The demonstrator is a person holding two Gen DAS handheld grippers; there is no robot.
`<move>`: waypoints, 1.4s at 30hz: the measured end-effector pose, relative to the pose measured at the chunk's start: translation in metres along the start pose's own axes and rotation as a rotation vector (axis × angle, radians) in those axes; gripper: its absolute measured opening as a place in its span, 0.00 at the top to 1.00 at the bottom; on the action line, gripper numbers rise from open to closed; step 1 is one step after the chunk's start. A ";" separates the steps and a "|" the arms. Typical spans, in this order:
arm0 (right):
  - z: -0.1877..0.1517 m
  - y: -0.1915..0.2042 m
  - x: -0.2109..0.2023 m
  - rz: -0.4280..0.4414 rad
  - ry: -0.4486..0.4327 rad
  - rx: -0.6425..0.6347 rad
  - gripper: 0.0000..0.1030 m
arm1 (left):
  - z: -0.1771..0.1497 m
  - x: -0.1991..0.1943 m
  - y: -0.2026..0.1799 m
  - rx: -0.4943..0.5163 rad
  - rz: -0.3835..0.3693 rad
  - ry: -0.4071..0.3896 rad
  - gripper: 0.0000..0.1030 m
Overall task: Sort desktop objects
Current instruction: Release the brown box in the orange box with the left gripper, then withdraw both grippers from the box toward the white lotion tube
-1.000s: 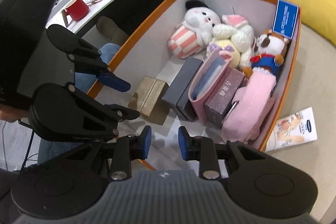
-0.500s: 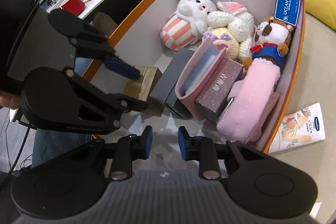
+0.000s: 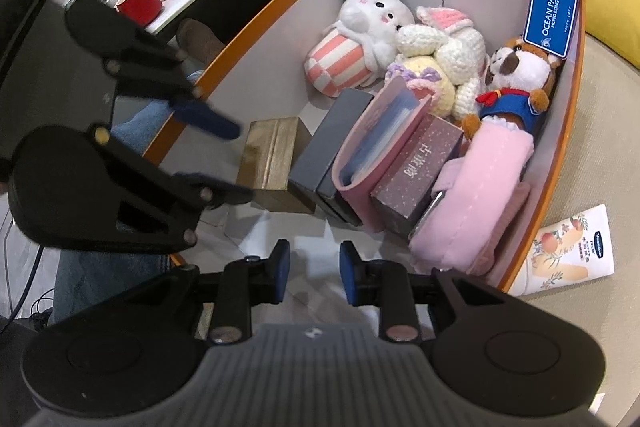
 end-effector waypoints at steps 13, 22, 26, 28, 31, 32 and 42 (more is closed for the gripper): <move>-0.003 0.003 -0.009 -0.010 -0.023 -0.032 0.70 | 0.015 0.012 0.004 -0.105 -0.007 0.033 0.55; -0.004 0.003 -0.003 -0.038 -0.020 -0.071 0.71 | 0.022 0.007 0.006 0.060 0.035 -0.103 0.56; -0.004 0.002 0.001 -0.051 -0.017 -0.088 0.71 | 0.026 0.006 0.010 0.141 0.052 -0.137 0.57; -0.002 0.003 0.003 -0.060 -0.014 -0.100 0.71 | 0.027 0.006 0.012 0.178 0.053 -0.142 0.57; 0.002 0.004 0.008 -0.065 -0.011 -0.109 0.71 | 0.027 0.005 0.012 0.218 0.056 -0.149 0.57; 0.004 0.005 0.009 -0.072 -0.014 -0.109 0.72 | 0.026 0.004 0.011 0.224 0.058 -0.150 0.57; 0.015 0.006 0.013 -0.123 -0.020 -0.104 0.78 | 0.022 -0.001 0.014 0.195 0.067 -0.168 0.57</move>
Point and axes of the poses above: each gripper's, at about its wrist camera, not at the fingertips, and x roughly the way its jaws point, y to its left, z to its top, the point moved 8 cm from there along x, roughly the way its jaws point, and after that the axes turned 8 degrees about x, right-handed, at the moved point
